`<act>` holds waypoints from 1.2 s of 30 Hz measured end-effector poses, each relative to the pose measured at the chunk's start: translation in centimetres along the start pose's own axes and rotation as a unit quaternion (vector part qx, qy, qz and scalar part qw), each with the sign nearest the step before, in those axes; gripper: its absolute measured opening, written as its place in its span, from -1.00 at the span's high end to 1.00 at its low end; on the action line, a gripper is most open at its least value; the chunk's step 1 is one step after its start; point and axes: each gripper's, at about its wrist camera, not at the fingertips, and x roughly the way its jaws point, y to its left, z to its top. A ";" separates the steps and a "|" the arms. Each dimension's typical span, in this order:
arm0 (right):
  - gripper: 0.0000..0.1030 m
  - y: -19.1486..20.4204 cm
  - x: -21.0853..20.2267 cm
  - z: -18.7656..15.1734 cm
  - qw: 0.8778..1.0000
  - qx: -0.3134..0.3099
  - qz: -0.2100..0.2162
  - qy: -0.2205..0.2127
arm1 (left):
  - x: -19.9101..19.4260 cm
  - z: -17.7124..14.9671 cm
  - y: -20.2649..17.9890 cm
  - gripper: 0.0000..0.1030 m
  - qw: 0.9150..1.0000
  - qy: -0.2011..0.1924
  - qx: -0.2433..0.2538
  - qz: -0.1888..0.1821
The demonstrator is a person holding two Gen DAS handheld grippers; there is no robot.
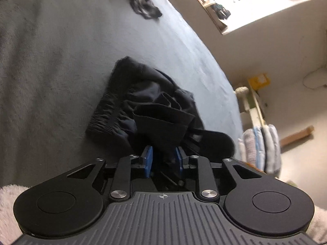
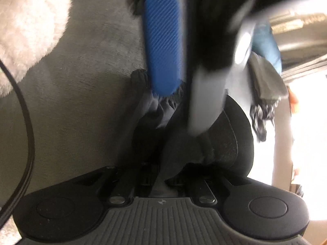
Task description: Fold clothes
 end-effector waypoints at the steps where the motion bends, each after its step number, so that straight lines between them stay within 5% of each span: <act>1: 0.90 0.1 0.0 0.0 1.000 -0.008 0.001 0.000 | 0.2 0.1 0.5 0.34 1.000 -0.002 -0.010 0.003; 5: 0.83 0.3 -0.2 0.2 0.999 -0.033 -0.002 0.000 | 0.8 0.5 2.4 0.34 0.999 -0.007 -0.052 0.008; 12: 0.18 -1.1 -1.7 0.3 0.998 -0.057 0.023 -0.013 | 0.7 0.5 3.9 0.34 0.997 -0.006 -0.071 -0.010; 19: 0.14 -0.7 -2.2 1.3 0.982 -0.186 0.036 0.005 | 0.5 0.5 5.3 0.34 0.995 -0.006 -0.090 -0.031; 23: -1.00 -0.4 -3.1 1.9 0.965 -0.259 0.050 0.019 | 0.1 0.2 6.1 0.33 0.993 -0.005 -0.104 -0.053; 26: -1.00 -0.4 -3.6 2.7 0.955 -0.291 0.060 0.021 | -0.1 0.1 5.7 0.29 0.993 -0.001 -0.092 -0.070; 36: -1.00 -1.1 -5.1 5.1 0.950 -0.303 0.070 0.019 | 0.3 -0.2 4.4 0.11 0.994 0.005 -0.065 -0.086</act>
